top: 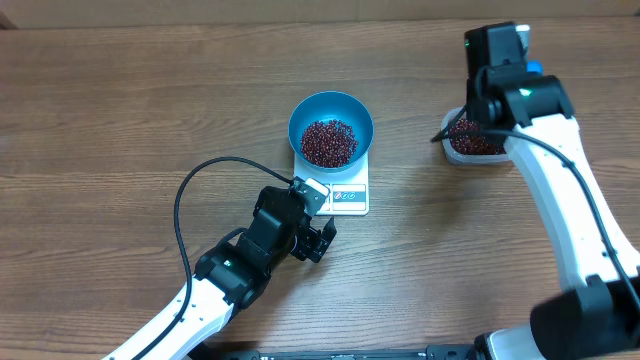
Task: Scoop item into bowl and weigh 150g on scale
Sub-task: 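Move the empty scoop with the right gripper back to the bean container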
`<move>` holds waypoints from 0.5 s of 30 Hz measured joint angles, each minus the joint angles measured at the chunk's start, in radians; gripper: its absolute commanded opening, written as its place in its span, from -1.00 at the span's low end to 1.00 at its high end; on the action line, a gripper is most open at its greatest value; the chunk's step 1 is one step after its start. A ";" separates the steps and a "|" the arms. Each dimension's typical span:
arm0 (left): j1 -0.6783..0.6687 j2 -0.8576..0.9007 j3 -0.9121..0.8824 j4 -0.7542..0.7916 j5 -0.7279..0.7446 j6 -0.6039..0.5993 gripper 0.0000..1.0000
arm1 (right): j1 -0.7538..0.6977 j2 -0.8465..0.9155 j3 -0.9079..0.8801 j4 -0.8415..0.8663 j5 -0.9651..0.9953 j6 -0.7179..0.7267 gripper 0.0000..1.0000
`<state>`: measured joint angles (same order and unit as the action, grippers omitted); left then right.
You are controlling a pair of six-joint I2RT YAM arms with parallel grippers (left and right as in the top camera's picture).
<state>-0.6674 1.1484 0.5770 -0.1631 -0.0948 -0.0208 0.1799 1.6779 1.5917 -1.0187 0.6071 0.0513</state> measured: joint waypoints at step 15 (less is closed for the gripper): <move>0.000 0.000 0.000 -0.001 0.000 0.000 0.99 | 0.000 0.175 0.000 -0.032 -0.004 0.000 -0.93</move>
<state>-0.6674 1.1484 0.5770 -0.1642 -0.0948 -0.0208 0.1802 1.8526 1.5913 -1.0504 0.6033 0.0513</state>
